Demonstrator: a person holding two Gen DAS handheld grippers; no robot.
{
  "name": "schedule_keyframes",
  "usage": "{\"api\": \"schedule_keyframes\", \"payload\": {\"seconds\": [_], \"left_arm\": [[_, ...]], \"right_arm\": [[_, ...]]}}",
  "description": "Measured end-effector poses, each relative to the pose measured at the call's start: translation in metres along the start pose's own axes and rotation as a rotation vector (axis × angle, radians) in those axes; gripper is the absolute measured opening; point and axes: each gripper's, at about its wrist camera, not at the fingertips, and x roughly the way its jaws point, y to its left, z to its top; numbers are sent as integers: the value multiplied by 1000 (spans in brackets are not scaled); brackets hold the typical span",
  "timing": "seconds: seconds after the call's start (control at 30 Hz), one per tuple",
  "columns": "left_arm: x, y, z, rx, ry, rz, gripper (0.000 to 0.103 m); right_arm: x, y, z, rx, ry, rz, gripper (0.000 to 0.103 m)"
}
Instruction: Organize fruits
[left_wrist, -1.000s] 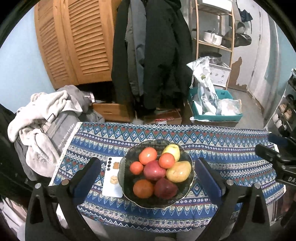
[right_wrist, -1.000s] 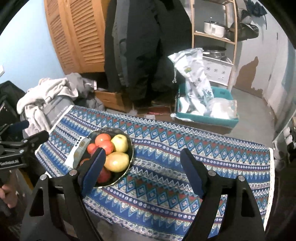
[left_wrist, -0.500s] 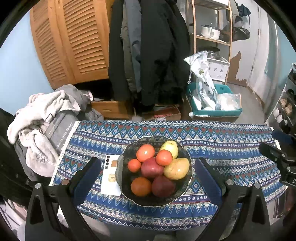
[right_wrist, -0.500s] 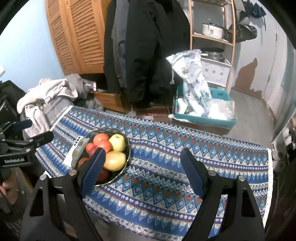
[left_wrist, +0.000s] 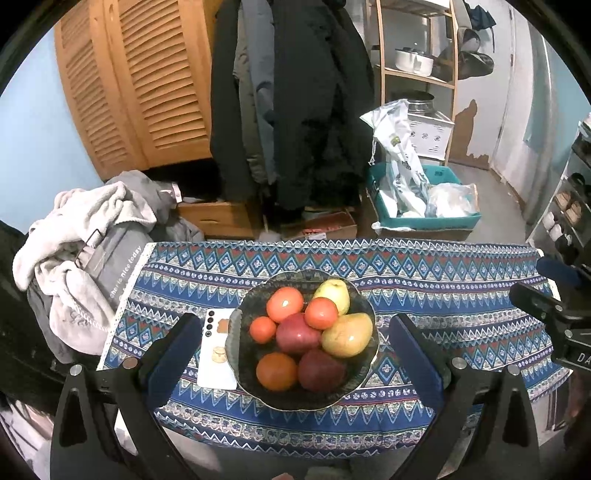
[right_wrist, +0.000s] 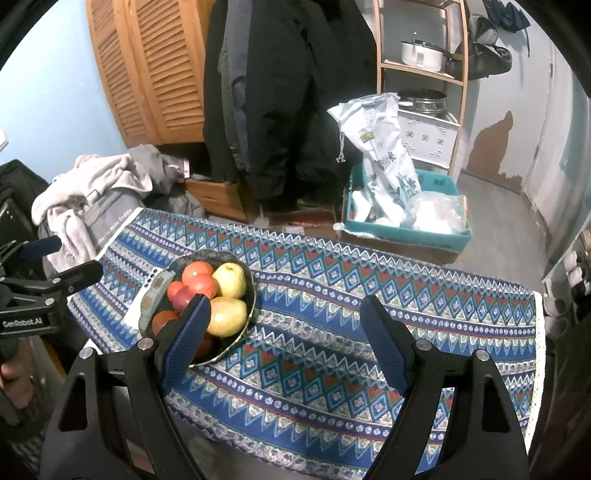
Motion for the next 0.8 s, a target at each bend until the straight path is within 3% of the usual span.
{"api": "schedule_keyframes", "payload": {"seconds": [0.8], "left_arm": [[-3, -7, -3, 20, -9, 20, 102]], "right_arm": [[-1, -1, -1, 5, 6, -8, 82]]}}
